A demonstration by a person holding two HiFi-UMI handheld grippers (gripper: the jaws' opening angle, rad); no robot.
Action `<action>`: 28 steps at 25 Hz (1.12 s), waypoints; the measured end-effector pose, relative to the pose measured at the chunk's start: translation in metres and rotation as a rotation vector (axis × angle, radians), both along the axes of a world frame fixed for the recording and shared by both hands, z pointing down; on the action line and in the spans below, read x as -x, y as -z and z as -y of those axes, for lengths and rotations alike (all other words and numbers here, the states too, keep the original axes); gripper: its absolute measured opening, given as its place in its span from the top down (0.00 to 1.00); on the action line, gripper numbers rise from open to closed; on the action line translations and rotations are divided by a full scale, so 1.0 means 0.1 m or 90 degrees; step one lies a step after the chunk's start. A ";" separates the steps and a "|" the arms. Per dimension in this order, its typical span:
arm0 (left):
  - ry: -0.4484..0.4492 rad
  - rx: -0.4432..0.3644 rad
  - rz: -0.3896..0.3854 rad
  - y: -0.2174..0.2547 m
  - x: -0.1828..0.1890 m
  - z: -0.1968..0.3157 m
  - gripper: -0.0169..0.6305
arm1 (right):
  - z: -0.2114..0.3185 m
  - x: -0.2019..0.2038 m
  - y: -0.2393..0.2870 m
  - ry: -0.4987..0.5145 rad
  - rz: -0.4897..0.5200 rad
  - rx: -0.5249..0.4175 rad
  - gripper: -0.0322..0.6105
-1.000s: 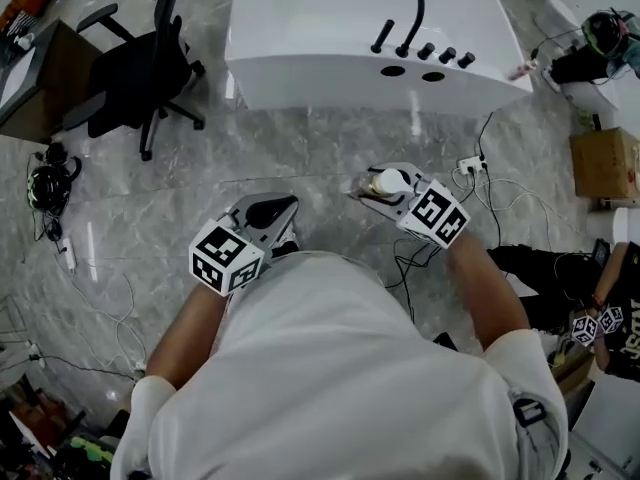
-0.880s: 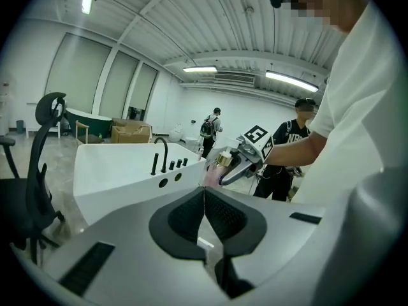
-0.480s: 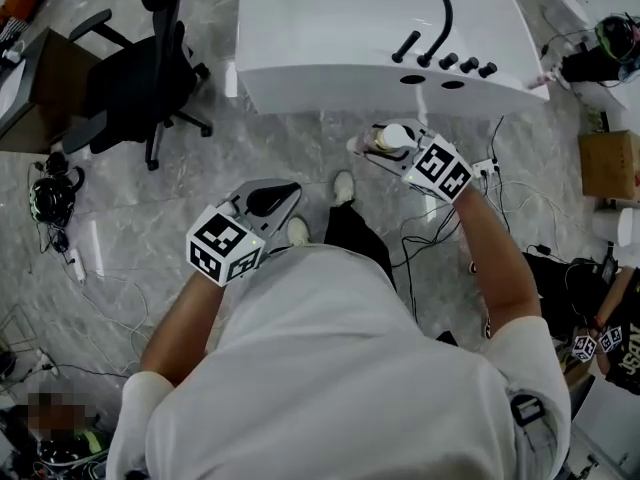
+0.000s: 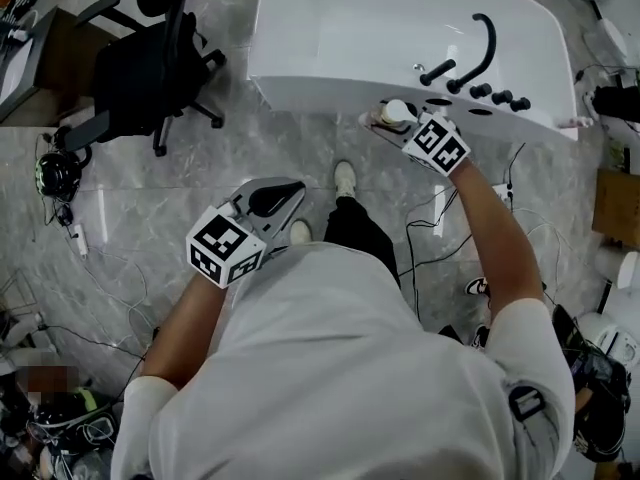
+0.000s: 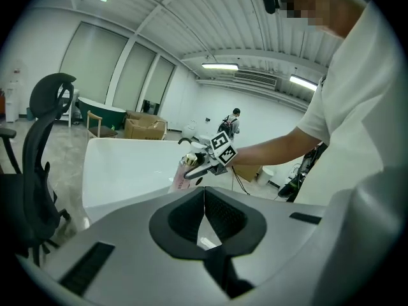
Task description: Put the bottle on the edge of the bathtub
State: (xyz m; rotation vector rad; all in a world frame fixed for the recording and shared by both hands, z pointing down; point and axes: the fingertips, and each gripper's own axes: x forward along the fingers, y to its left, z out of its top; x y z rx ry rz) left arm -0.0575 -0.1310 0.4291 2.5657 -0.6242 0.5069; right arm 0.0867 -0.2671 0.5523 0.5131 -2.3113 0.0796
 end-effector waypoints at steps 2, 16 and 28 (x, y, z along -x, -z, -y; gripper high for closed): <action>0.009 0.008 0.003 -0.07 -0.06 0.20 0.95 | 0.26 -0.03 -0.13 0.006 -0.007 0.011 0.60; 0.054 0.064 0.013 -0.44 -0.43 1.03 0.95 | 1.66 -0.18 -1.07 0.052 -0.029 0.019 0.60; 0.064 0.090 0.022 -0.64 -0.50 1.20 0.95 | 1.88 -0.18 -1.32 0.078 -0.010 0.039 0.60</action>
